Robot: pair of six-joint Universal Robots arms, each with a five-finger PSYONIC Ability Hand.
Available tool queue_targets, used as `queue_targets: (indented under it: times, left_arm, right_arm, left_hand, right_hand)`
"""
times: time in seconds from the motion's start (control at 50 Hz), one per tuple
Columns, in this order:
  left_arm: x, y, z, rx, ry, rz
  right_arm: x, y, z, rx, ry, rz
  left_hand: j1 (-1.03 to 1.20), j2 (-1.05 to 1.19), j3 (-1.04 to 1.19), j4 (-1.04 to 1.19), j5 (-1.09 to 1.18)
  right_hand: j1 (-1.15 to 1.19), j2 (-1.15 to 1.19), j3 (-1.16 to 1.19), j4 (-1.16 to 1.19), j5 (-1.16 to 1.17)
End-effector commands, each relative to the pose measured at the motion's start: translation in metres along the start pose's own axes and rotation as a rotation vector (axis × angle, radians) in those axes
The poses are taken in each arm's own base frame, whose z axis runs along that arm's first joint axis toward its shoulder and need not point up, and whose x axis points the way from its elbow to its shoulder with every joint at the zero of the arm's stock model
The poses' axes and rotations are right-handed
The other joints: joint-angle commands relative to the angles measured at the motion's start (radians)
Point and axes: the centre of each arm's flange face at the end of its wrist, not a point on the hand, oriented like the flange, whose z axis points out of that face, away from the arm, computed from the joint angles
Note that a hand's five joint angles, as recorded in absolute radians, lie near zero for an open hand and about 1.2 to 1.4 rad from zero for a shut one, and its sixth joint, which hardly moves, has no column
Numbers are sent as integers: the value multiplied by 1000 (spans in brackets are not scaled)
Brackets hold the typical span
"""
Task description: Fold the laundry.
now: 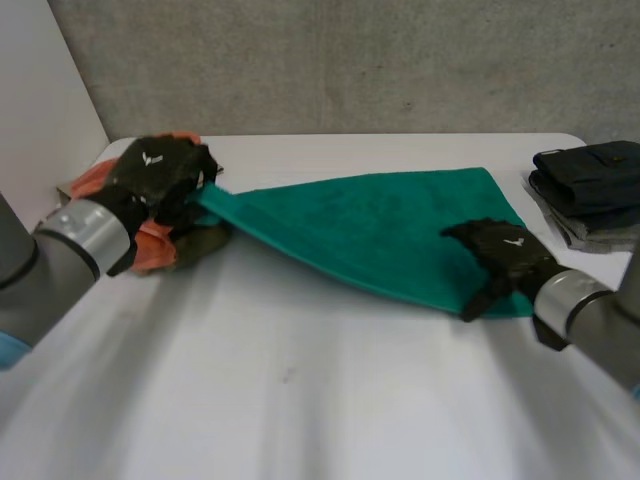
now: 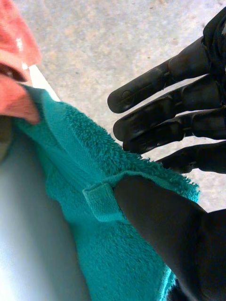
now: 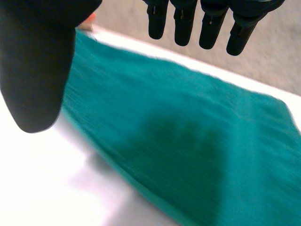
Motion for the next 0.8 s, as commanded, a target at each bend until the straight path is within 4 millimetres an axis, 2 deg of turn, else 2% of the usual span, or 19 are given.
queue_targets:
  times: [0.02, 0.12, 0.22, 0.26, 0.3, 0.32, 0.34, 0.4, 0.42, 0.46, 0.48, 0.5, 0.52, 0.62, 0.64, 0.7, 0.72, 0.78, 0.8]
  left_arm:
    - [8, -47, 2, 25, 12, 2]
    - [14, -75, 0, 58, 13, -4]
    - [17, -96, -6, 97, 14, -36]
    - [17, -107, -10, 129, 9, -55]
    - [14, -113, -13, 145, 1, -68]
    - [13, -117, -17, 157, -5, -74]
    - [11, -120, -19, 165, -12, -77]
    - [-1, -126, -24, 186, -44, -80]
    - [-4, -126, -25, 186, -50, -76]
    - [-8, -125, -26, 186, -57, -74]
    - [-10, -123, -27, 179, -54, -73]
    - [-11, -120, -27, 169, -52, -75]
    - [-12, -118, -27, 161, -48, -77]
    - [-9, -98, -29, 82, -12, -94]
    - [-9, -95, -30, 67, -12, -95]
    - [-14, -84, -35, 8, -23, -86]
    - [-16, -82, -37, -8, -28, -83]
    - [-22, -79, -49, -74, -45, -51]
    - [-22, -79, -52, -88, -45, -44]
  right_arm:
    - [-68, -6, -10, 167, -45, 166]
    - [-71, 4, 10, 230, 48, 172]
    - [-58, 16, 39, 207, 137, 149]
    - [-45, 18, 46, 194, 186, 142]
    - [-23, 19, 55, 180, 266, 132]
    - [-14, 18, 56, 177, 297, 125]
    - [5, 16, 58, 167, 362, 105]
    - [32, 13, 58, 147, 444, 70]
    - [48, 10, 56, 134, 480, 45]
    - [63, 7, 54, 128, 506, 22]
    - [76, 4, 52, 120, 520, -4]
    - [81, 3, 51, 120, 515, -19]
    - [85, 1, 50, 121, 507, -34]
    - [80, -11, 41, 98, 366, -142]
    - [78, -27, 33, 117, 336, -186]
    - [75, -57, 13, 145, 320, -263]
    - [76, -79, -5, 150, 325, -316]
    - [84, -108, -33, 129, 354, -388]
    - [92, -122, -48, 101, 372, -438]
  left_hand:
    - [260, 198, 202, 193, 234]
    - [260, 198, 202, 193, 234]
    - [260, 198, 202, 193, 234]
    - [260, 198, 202, 193, 234]
    - [260, 198, 202, 193, 234]
    - [260, 198, 202, 193, 234]
    - [260, 198, 202, 193, 234]
    - [260, 198, 202, 193, 234]
    - [260, 198, 202, 193, 234]
    - [260, 198, 202, 193, 234]
    - [260, 198, 202, 193, 234]
    - [260, 198, 202, 193, 234]
    - [260, 198, 202, 193, 234]
    - [260, 198, 202, 193, 234]
    - [260, 198, 202, 193, 234]
    - [260, 198, 202, 193, 234]
    - [260, 198, 202, 193, 234]
    - [260, 198, 202, 193, 234]
    - [260, 198, 202, 193, 234]
  right_hand:
    - [-65, -35, -37, -39, -48]
    - [-65, -35, -37, -39, -48]
    - [-65, -35, -37, -39, -48]
    - [-24, 6, 4, 2, -7]
    - [129, 158, 156, 154, 145]
    - [176, 205, 203, 201, 192]
    - [229, 258, 256, 254, 245]
    - [267, 296, 295, 293, 283]
    - [340, 369, 367, 366, 356]
    - [460, 490, 488, 486, 477]
    - [784, 813, 811, 809, 800]
    - [1104, 1133, 1131, 1129, 1120]
    - [1157, 1186, 1184, 1182, 1173]
    - [1157, 1187, 1185, 1183, 1173]
    - [1157, 1187, 1185, 1183, 1173]
    - [1157, 1187, 1185, 1183, 1173]
    - [1157, 1187, 1185, 1183, 1173]
    - [1157, 1187, 1185, 1183, 1173]
    - [1157, 1187, 1185, 1183, 1173]
